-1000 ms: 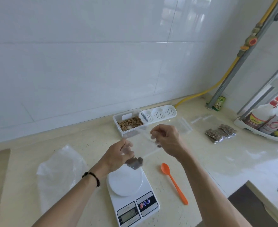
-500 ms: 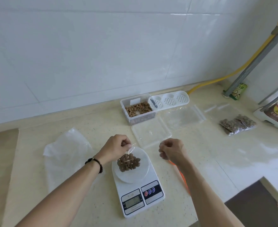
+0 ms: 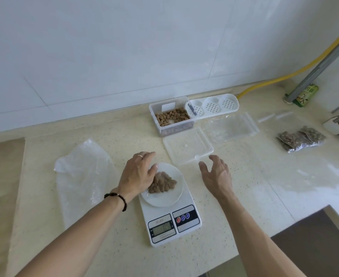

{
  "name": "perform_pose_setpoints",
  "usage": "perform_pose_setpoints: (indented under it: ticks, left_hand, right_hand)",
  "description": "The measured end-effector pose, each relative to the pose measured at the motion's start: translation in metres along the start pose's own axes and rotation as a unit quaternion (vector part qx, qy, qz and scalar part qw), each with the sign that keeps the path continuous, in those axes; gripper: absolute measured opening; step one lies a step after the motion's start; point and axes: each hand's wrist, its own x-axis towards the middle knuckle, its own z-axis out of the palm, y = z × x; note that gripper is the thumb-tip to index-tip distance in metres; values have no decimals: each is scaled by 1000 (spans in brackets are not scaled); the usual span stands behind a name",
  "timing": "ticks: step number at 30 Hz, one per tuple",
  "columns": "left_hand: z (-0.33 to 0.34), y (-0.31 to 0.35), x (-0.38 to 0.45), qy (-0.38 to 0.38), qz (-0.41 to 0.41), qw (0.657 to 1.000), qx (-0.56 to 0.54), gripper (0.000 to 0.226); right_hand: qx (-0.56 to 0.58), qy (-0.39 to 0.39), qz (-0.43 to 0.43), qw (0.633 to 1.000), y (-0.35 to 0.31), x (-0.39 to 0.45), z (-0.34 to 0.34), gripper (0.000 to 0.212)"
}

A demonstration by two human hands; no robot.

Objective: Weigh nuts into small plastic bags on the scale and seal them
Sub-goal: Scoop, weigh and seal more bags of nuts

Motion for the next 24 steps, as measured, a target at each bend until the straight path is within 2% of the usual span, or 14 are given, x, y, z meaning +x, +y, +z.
perform_pose_setpoints:
  ticks: [3, 8, 15, 24]
  left_hand:
    - [2, -14, -27, 6, 13, 999, 52, 55]
    - [11, -33, -68, -47, 32, 989, 135, 70]
    - [13, -35, -89, -48, 48, 983, 171, 72]
    - [18, -34, -88, -51, 50, 984, 164, 71]
  right_hand:
    - [-74, -6, -98, 992, -10, -12, 6, 53]
    - [-182, -80, -176, 964, -21, -37, 19, 59]
    - [-222, -99, -188, 952, -19, -54, 24, 60]
    - [-214, -92, -196, 952, -16, -53, 20, 61]
